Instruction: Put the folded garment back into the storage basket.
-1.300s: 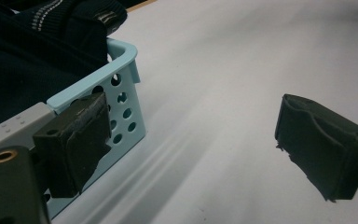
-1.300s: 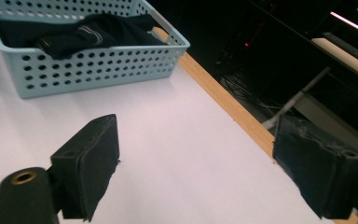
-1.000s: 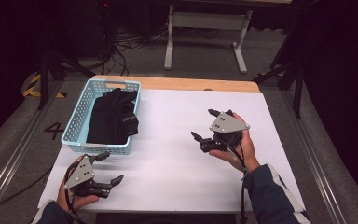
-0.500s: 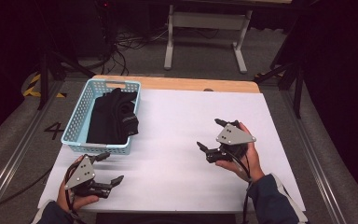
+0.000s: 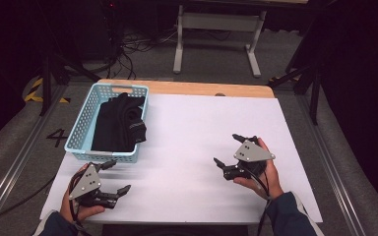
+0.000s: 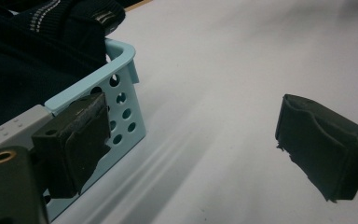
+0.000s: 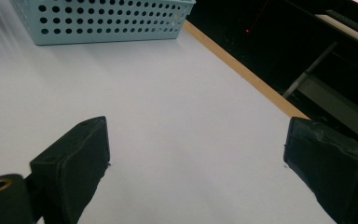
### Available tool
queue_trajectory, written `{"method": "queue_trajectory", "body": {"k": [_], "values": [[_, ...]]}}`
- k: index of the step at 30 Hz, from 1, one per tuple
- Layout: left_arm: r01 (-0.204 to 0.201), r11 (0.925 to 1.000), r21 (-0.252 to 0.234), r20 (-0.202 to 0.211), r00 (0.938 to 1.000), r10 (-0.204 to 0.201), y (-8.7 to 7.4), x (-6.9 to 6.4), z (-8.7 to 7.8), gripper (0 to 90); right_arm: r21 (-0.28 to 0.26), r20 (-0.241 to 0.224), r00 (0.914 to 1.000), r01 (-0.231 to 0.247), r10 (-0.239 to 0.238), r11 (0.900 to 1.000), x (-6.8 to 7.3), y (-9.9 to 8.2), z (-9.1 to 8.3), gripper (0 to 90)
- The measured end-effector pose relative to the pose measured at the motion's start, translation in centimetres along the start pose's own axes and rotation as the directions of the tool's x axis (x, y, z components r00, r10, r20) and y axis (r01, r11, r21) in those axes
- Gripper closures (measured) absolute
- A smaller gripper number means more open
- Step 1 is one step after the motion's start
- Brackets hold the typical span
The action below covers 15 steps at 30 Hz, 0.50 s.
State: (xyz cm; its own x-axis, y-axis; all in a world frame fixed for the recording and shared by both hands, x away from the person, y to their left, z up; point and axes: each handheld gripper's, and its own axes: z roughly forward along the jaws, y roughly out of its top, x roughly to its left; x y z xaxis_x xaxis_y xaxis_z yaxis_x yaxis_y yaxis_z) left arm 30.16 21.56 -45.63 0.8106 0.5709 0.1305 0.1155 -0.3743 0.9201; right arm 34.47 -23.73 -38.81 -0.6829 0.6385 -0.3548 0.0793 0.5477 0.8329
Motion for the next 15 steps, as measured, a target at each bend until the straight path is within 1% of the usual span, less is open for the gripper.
{"method": "queue_trajectory", "body": {"k": [1, 5, 6, 8, 10, 15], "values": [[0.002, 1.0, 0.001, 0.001, 1.0, -0.002, 0.0, 0.0, 0.0, 11.1, 0.005, 0.0, 1.0, -0.006, 0.006, 1.0, 0.1, -0.2, 0.0, 7.6], [0.002, 1.0, 0.004, 0.001, 1.0, -0.002, 0.0, 0.0, 0.1, 11.1, 0.01, 0.011, 0.9999, -0.004, 0.004, 0.9999, 0.3, -1.2, -0.4, 7.7], [0.002, 1.0, 0.002, 0.002, 1.0, -0.002, 0.0, 0.0, 0.1, 11.1, 0.013, 0.015, 0.9999, -0.009, 0.008, 0.9999, 0.4, -1.4, -0.5, 7.7], [0.001, 1.0, 0.004, 0.002, 1.0, -0.001, 0.0, 0.1, 0.2, 11.0, 0.011, 0.016, 0.9993, -0.033, 0.033, 0.9994, 0.4, -2.1, -0.8, 7.7], [0.003, 1.0, 0.004, 0.003, 1.0, -0.003, 0.0, 0.1, 0.2, 11.0, 0.021, 0.022, 0.9992, -0.034, 0.034, 0.9992, 0.6, -2.7, -1.1, 7.8], [-0.002, 1.0, 0.009, 0.005, 1.0, 0.002, 0.1, 0.2, 0.3, 10.8, 0.009, 0.036, 0.9983, -0.046, 0.046, 0.9989, 0.6, -3.7, -2.0, 7.5]]}}
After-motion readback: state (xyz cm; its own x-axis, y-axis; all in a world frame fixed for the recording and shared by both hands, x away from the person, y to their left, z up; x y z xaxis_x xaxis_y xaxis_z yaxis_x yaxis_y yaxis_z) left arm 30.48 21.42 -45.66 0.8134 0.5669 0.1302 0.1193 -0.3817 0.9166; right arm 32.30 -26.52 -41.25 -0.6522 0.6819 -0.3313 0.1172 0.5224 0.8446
